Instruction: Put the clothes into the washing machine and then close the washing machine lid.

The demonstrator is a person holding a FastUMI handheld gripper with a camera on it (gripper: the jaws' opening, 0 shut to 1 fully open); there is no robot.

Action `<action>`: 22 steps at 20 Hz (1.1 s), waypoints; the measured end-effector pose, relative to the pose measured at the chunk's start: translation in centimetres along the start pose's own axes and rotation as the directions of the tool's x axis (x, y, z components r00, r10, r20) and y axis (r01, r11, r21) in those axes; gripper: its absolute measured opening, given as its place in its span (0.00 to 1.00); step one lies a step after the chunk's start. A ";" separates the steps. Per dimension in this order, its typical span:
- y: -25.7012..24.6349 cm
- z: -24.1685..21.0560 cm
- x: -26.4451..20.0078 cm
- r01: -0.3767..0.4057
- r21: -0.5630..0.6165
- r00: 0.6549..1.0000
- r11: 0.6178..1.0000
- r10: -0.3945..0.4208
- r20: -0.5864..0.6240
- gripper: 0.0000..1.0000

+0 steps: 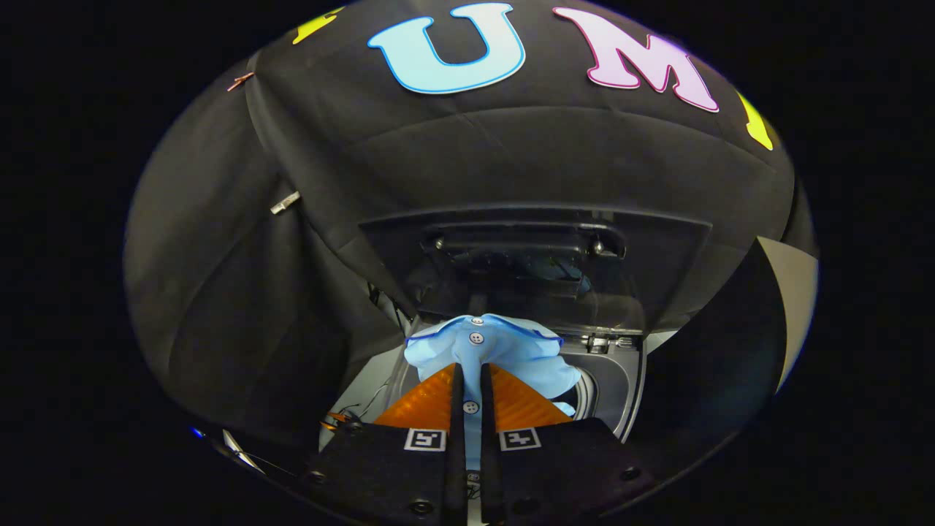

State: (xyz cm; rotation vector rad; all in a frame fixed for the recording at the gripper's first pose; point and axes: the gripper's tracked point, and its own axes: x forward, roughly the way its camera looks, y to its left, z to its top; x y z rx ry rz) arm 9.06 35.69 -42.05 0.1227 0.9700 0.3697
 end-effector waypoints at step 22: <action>-5.0 -14.2 13.2 0.234 0.019 0.958 0.972 -0.228 -0.174 0.12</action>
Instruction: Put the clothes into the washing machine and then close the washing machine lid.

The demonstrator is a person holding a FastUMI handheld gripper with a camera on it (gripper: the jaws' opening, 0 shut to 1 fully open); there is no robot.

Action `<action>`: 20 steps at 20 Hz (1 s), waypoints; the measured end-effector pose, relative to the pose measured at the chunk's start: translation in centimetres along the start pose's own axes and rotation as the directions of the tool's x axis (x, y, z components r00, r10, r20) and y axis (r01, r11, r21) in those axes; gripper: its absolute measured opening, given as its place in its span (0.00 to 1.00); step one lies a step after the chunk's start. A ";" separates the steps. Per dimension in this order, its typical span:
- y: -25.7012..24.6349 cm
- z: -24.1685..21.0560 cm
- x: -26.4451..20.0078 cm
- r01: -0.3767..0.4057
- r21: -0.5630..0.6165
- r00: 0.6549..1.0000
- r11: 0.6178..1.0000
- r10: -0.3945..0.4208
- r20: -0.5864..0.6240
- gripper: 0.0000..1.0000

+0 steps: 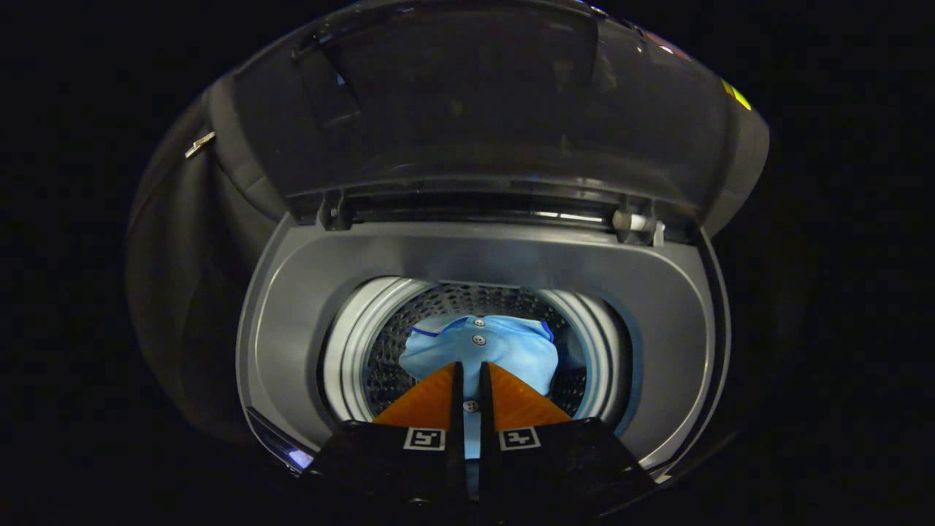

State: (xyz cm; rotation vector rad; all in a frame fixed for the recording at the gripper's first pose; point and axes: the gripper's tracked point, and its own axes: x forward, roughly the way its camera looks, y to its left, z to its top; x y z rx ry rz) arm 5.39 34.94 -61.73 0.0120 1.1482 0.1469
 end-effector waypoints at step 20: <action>-0.8 1.7 -3.1 0.003 0.042 1.000 0.999 -0.004 0.031 1.00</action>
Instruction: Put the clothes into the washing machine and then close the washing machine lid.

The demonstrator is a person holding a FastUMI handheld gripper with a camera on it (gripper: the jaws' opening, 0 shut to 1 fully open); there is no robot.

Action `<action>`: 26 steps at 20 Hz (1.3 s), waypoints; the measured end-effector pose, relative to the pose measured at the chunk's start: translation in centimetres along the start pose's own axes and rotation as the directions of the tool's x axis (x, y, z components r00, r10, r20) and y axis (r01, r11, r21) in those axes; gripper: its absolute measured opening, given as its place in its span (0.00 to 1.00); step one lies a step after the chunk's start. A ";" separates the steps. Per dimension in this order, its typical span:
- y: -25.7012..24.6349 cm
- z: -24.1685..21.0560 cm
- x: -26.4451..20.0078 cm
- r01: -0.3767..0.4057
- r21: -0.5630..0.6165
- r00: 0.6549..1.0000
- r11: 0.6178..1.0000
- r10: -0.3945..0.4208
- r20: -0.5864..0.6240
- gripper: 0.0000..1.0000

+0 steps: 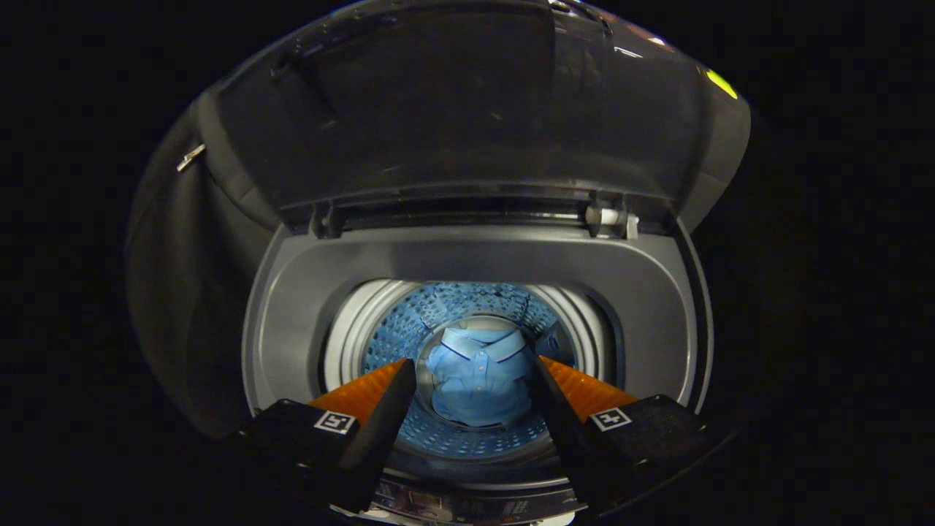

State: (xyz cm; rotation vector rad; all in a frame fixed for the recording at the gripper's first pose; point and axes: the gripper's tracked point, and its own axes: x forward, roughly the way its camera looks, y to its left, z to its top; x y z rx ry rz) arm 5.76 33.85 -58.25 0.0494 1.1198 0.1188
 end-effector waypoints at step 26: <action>3.4 29.3 -11.8 0.001 0.034 0.938 0.999 -0.013 0.346 1.00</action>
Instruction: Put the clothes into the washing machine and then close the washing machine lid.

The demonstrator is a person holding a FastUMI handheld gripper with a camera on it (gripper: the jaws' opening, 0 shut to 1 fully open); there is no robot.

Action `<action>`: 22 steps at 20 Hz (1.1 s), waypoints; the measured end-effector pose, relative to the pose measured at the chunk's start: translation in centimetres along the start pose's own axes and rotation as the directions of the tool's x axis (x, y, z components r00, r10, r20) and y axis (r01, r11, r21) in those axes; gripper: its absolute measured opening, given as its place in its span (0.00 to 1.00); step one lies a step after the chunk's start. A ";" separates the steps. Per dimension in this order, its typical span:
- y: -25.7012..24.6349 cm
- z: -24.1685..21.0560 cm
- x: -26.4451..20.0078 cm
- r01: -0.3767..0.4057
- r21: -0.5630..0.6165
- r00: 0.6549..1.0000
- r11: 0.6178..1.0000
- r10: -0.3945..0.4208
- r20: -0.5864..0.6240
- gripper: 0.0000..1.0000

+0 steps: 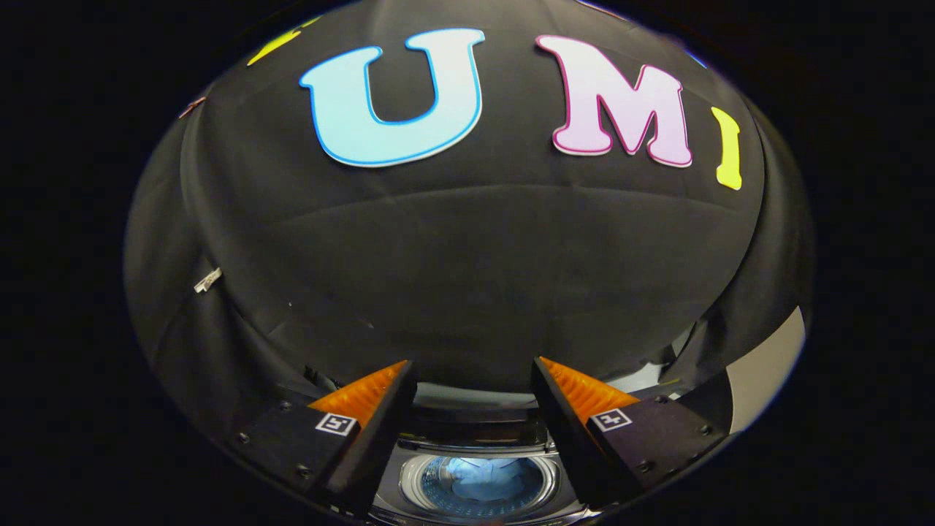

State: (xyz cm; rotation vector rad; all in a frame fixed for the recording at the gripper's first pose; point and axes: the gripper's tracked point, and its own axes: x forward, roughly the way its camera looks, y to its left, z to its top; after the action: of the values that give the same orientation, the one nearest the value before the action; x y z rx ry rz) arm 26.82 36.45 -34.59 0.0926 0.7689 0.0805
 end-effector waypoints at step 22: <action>0.7 -8.9 -7.7 -0.046 -0.071 0.991 0.996 0.055 0.125 1.00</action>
State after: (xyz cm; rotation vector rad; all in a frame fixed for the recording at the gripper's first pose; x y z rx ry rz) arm 15.10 36.80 -35.52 0.0520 0.6364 0.1477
